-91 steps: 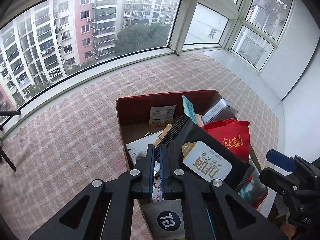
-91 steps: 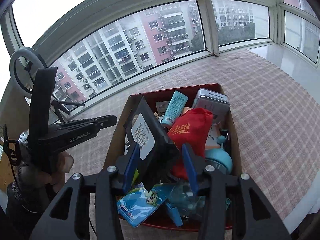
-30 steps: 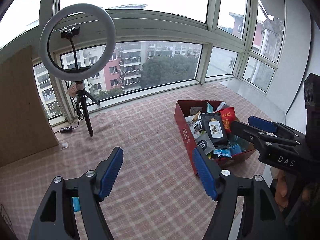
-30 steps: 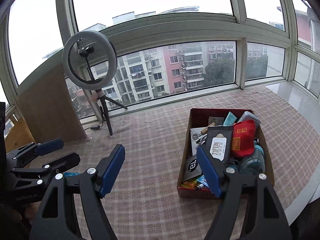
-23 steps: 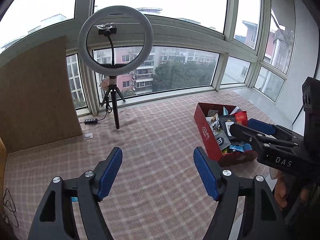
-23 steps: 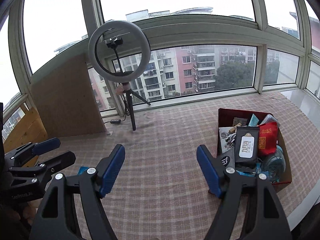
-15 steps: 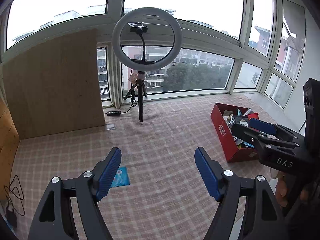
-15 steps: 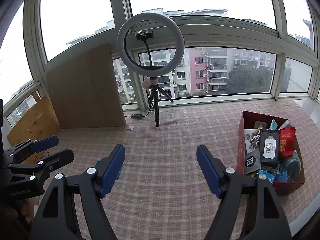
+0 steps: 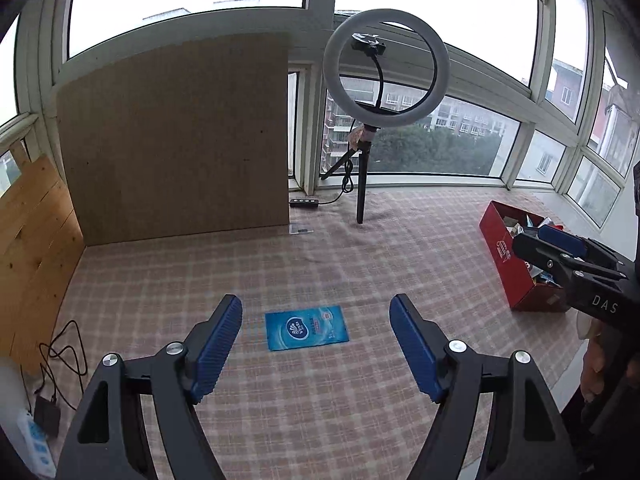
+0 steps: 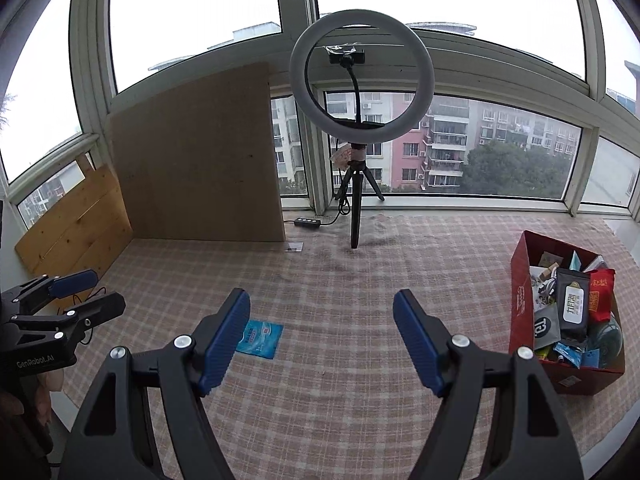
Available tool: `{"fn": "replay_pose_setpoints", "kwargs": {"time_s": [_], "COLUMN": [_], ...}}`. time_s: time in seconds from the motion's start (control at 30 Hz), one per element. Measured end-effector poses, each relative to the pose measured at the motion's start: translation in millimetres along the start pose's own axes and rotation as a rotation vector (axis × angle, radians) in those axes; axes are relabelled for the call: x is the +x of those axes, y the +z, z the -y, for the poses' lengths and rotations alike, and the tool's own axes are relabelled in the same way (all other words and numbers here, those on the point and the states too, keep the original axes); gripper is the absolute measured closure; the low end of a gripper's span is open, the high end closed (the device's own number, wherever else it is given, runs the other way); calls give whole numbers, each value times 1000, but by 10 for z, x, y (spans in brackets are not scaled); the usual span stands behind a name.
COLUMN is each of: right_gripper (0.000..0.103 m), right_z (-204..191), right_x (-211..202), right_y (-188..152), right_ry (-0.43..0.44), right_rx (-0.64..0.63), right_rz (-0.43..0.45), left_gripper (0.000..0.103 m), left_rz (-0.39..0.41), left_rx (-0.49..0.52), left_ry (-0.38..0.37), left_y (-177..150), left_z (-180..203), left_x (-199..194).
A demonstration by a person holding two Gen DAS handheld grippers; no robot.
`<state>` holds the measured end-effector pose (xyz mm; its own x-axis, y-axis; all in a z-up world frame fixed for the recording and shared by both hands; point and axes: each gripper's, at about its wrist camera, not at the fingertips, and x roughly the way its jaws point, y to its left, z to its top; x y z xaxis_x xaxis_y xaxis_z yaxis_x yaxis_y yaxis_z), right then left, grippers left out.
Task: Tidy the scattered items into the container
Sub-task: 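Move both tools back toward the clear plastic strip beside the wooden board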
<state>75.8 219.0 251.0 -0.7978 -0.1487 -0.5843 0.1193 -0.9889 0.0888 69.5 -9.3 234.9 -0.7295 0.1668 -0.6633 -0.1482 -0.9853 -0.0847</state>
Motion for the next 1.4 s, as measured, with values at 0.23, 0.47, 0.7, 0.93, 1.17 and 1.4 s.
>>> {"fn": "replay_pose_setpoints", "kwargs": {"time_s": [0.23,0.47,0.7,0.93,1.17,1.4], "right_gripper": [30,30,30,30,30,30], "right_z": [-75,-66,-14,-12,-179,-277], "right_x": [208,782,1357,1909,2412,3071], "right_y": [108,76,-78,-200,28,239], "right_ry": [83,88,86,89,102,138], "right_rx": [20,9,21,-4,-106,-187], "right_rz": [43,-80,-205,-305,-310,-343], "left_gripper": [29,29,29,31,31,33], "left_rz": [-1,-71,-199,-324,-376,-342], "left_rx": [-67,-94,-113,-96,-65,-45], "left_ry": [29,20,-8,-69,-83,-15], "left_y": [108,88,-136,-324,-272,53], "left_z": [-512,-817,-985,-903,-849,-1176], "left_x": [147,627,1273,1872,2253,2594]}}
